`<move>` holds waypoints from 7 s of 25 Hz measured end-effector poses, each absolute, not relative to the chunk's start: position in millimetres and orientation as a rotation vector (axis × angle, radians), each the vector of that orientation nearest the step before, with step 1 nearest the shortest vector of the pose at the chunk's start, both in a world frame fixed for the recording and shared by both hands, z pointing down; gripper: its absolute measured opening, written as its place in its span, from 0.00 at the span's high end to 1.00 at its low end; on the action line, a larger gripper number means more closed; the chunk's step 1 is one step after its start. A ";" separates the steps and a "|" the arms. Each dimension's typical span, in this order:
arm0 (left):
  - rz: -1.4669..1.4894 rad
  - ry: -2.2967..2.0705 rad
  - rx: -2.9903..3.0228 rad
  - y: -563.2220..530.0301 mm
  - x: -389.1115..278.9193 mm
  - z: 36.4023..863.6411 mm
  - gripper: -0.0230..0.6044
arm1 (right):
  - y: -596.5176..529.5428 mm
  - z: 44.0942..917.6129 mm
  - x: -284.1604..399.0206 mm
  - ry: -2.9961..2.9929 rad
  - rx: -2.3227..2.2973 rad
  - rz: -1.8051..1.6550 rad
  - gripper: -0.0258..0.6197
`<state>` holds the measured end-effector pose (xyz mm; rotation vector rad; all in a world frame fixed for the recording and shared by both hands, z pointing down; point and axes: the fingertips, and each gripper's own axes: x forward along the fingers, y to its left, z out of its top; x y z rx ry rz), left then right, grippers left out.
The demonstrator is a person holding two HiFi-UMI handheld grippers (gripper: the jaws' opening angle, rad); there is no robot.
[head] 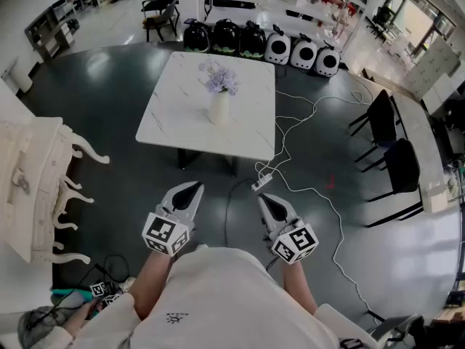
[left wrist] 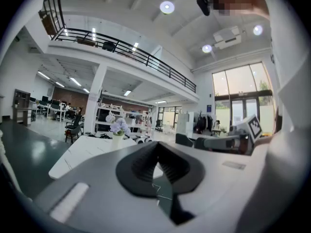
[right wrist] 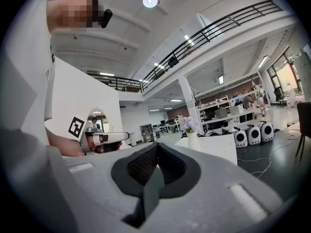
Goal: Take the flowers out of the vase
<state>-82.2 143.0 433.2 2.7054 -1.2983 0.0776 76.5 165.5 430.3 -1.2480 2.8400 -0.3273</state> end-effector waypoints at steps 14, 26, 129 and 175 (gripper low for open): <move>0.043 -1.365 2.644 127.7 -115.0 434.9 0.98 | 159.5 435.7 67.0 2.826 -1.258 -0.336 0.96; 0.019 -1.317 2.673 128.0 -131.1 431.4 0.98 | 161.4 430.7 49.9 2.794 -1.287 -0.344 0.96; 0.068 -1.571 2.490 -116.1 -43.1 451.4 0.98 | -127.5 463.1 138.8 2.912 -0.952 -0.430 0.96; 0.134 -1.436 2.611 -216.2 -101.1 474.7 0.91 | -220.1 453.0 65.8 2.860 -1.064 -0.411 0.96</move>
